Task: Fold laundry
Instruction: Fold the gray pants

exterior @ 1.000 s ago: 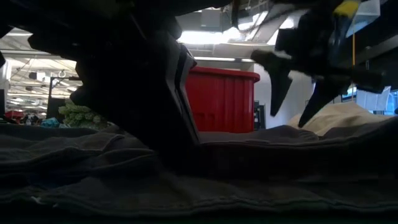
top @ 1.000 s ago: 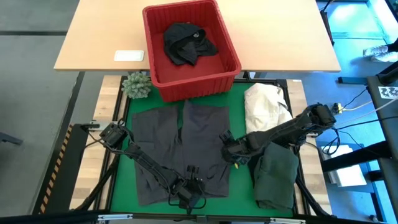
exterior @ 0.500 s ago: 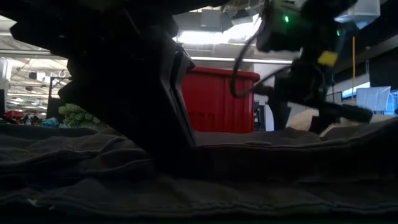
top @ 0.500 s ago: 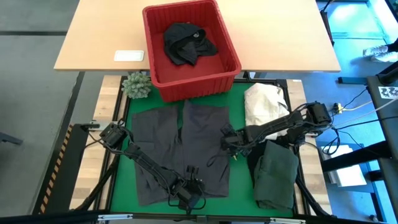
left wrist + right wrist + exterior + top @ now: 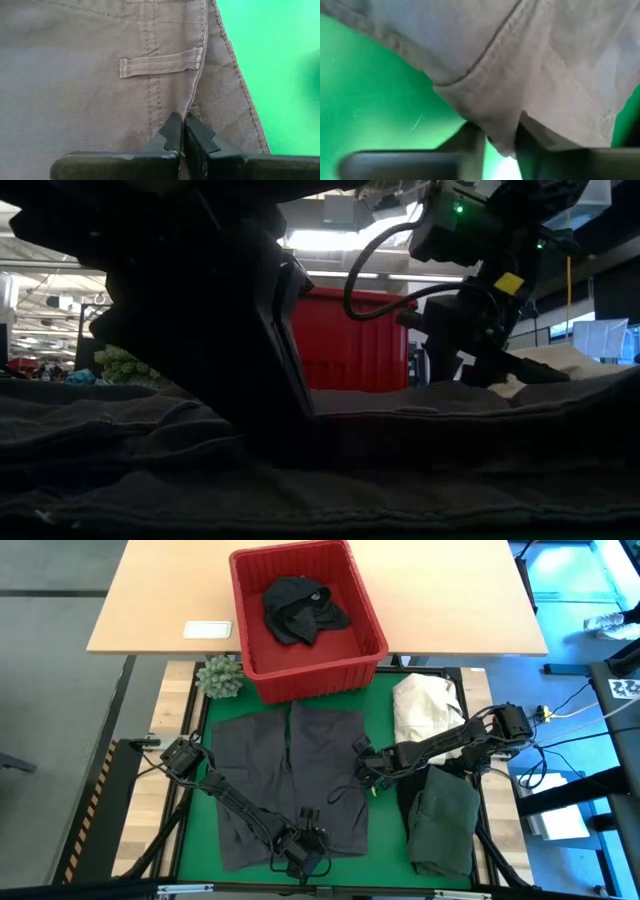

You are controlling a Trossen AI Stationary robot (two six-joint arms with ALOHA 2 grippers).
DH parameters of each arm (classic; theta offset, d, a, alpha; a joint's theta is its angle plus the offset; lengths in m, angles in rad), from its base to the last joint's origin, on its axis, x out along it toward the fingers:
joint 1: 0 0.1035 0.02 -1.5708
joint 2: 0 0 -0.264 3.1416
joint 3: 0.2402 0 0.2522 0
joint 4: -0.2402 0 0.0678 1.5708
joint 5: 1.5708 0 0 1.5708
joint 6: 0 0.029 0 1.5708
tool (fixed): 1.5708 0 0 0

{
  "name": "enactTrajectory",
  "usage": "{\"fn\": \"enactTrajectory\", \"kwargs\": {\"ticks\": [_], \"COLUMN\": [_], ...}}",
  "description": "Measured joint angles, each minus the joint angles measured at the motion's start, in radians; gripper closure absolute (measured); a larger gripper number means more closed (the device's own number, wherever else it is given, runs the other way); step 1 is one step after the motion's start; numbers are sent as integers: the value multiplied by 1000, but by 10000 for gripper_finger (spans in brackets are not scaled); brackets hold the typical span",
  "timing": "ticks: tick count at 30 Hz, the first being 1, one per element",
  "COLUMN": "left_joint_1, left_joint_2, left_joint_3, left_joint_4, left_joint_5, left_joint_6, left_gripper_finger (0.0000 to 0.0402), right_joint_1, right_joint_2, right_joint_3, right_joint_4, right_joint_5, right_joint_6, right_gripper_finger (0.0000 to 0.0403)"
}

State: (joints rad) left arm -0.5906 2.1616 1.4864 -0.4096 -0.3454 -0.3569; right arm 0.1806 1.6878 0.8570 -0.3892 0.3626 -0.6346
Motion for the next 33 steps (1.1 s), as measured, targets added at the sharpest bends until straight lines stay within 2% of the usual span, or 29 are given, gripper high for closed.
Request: {"fn": "enactTrajectory", "kwargs": {"ticks": [2,3,11,19,23,26,30,33], "left_joint_1": [-1,-2,-11,-51,-75,-88,-101,-109], "left_joint_2": [0,0,0,-21,-48,-48,-48,-48], "left_joint_3": [7,13,92,149,153,153,153,153], "left_joint_4": [-3,-6,-74,-126,-134,-139,-143,-152], "left_joint_5": [5,7,9,-71,-112,-119,-124,-136], "left_joint_6": [0,0,1,-11,-45,-70,-100,-115], "left_gripper_finger": [401,401,401,401,401,401,401,401], "right_joint_1": [0,0,2,2,2,2,2,3], "right_joint_2": [0,0,-11,-133,-213,-257,-278,-279], "right_joint_3": [0,0,1,1,1,1,1,12], "right_joint_4": [-1,-2,-31,-16,56,149,271,325], "right_joint_5": [-5,-5,-6,-10,-25,-75,-154,-175], "right_joint_6": [3,8,105,134,136,134,123,101], "right_gripper_finger": [370,373,369,371,371,371,371,371]}}
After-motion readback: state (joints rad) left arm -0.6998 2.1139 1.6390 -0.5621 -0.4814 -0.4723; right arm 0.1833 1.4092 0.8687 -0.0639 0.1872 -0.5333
